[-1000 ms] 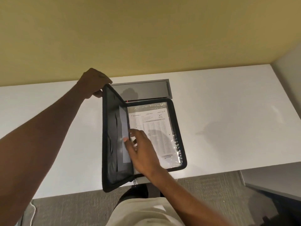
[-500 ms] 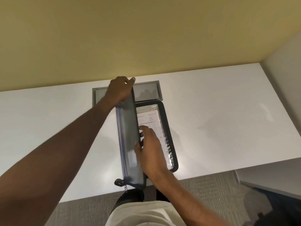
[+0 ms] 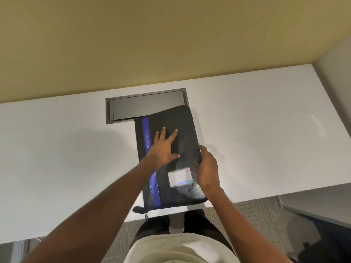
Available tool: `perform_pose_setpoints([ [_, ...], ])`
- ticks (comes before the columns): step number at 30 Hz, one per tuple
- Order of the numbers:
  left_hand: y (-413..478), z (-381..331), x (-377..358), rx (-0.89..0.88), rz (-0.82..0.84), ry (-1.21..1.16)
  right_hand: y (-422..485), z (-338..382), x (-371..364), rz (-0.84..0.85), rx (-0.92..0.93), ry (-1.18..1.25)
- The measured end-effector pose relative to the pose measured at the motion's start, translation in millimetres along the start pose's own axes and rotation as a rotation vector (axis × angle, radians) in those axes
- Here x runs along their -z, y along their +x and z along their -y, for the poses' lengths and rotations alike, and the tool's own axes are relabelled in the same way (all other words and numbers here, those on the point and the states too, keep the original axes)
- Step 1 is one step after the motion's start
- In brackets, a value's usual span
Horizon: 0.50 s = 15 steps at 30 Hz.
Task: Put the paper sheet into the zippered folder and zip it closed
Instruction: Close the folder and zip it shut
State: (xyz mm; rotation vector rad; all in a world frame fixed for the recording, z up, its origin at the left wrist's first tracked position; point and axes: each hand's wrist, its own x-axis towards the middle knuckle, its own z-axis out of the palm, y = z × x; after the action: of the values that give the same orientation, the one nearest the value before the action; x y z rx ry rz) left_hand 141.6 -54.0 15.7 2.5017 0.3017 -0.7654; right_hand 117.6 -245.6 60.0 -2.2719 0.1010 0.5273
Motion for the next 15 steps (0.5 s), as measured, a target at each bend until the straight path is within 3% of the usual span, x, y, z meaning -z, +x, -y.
perform_pose_setpoints([
  [9,-8.3,-8.9,-79.3,0.124,0.004,0.198,25.6,-43.5,-31.0,0.096,-0.033,-0.21],
  [15,-19.4,-4.7,-84.2,0.077,-0.053,0.175,31.1,-53.1,-27.1,0.135,0.051,-0.589],
])
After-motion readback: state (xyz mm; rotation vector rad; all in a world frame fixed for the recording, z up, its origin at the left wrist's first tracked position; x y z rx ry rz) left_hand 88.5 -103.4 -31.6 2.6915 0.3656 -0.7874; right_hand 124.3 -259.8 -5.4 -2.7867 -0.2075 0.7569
